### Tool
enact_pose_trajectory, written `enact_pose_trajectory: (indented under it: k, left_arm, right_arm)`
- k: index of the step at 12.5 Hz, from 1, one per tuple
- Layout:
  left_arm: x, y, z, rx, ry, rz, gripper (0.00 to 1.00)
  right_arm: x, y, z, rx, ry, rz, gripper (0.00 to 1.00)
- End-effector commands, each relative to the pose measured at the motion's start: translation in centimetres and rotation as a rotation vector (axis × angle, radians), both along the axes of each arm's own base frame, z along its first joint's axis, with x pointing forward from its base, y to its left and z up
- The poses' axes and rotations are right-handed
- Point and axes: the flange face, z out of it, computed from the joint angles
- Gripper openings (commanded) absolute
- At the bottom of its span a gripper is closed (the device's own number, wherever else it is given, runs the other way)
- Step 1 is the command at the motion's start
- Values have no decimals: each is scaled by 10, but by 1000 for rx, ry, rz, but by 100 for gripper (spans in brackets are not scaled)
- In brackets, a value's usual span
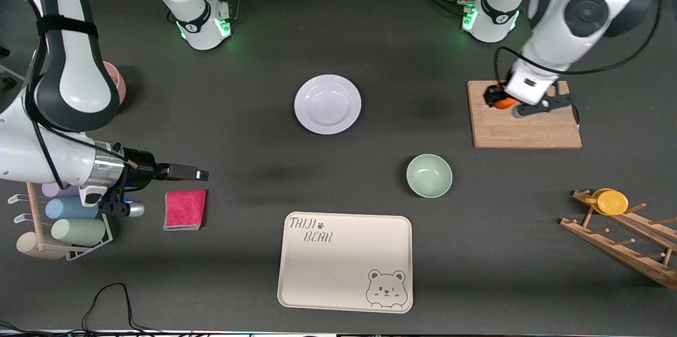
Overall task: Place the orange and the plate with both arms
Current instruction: 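Carry the orange with the left gripper while the right gripper moves out, then lower the orange onto the white plate and open the left gripper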
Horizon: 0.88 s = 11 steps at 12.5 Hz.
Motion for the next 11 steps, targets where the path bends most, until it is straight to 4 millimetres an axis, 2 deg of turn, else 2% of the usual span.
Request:
enact_pose_trajectory:
  k: [1,3,4,5,7,8,9,10,11]
  left_arm:
    - [-31,-96,9,-15,-9,90,24]
    - [-62,-172,10,-33,-52,147,24]
    - [-75,-213,4,-44,-59,170,24]
    - [-86,-255,-4,-53,-54,189,24]
    - [-94,-326,-30,-49,-23,212,24]
    - [-97,-358,-49,-40,-11,209,24]
    - [-100,-384,-73,-24,-16,207,24]
    - [-103,-402,-99,-26,-32,210,24]
    - [-117,-417,-127,-33,-52,199,24]
  right_arm:
    - [9,37,-16,148,23,-54,100]
    - [10,36,-43,163,64,-67,100]
    - [7,36,-50,163,77,-65,100]
    - [4,33,-54,168,88,-72,100]
    - [-3,17,-69,226,97,-83,100]
    - [-10,11,-81,257,86,-62,100]
    - [-16,-10,-92,292,69,-70,100]
    - [-23,-19,-104,304,51,-50,100]
    - [-30,-41,-116,300,23,-35,100]
